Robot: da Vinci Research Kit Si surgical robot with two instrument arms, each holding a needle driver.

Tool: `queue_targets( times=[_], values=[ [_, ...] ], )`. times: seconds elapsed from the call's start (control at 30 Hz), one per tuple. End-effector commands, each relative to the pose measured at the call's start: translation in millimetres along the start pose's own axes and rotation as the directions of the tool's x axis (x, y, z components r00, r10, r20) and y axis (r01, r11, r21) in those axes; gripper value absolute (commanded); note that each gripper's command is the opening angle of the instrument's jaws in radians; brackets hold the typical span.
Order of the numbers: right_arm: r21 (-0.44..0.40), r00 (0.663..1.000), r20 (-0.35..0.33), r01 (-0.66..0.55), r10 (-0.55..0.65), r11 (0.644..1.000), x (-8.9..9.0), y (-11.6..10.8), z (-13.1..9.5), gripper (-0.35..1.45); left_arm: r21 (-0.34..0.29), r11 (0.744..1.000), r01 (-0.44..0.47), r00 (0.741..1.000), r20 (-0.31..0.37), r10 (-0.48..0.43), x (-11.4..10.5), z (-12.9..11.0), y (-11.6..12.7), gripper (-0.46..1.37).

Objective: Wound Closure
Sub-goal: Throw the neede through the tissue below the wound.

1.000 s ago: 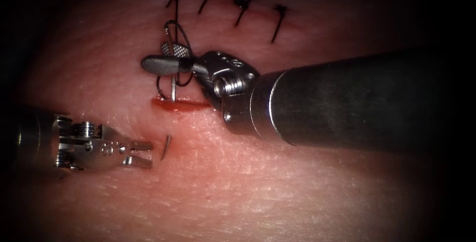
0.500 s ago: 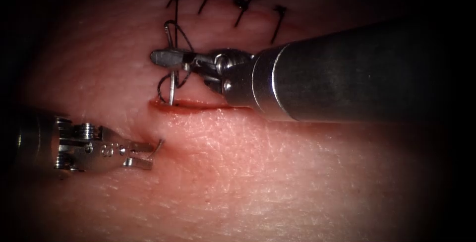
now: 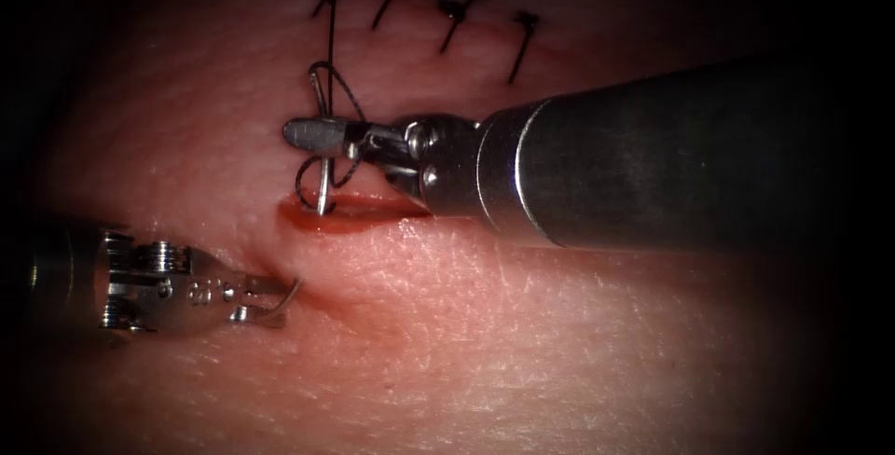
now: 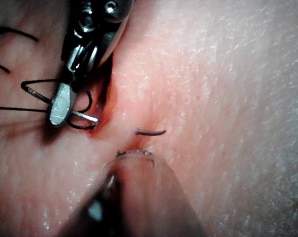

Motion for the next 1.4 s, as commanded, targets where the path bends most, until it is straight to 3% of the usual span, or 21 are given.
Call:
queue_targets(
  times=[0.03,0.87,1.4],
  values=[
    [-0.003,1.000,0.006,-0.010,0.010,1.000,-0.3,0.0,0.0,-0.35,0.001,1.000,-0.006,1.000,0.000,0.006,0.0,0.0,0.0,0.10],
    [-0.002,0.987,0.095,-0.129,0.128,0.992,-5.6,0.4,-0.2,-0.35,0.002,1.000,-0.001,1.000,-0.006,0.001,0.4,-0.2,-0.4,0.12],
    [-0.003,0.986,0.096,-0.136,0.136,0.991,-6.1,0.5,-0.4,-0.35,0.003,1.000,-0.008,1.000,-0.011,0.008,0.6,-0.1,-0.4,0.13]
  ],
)
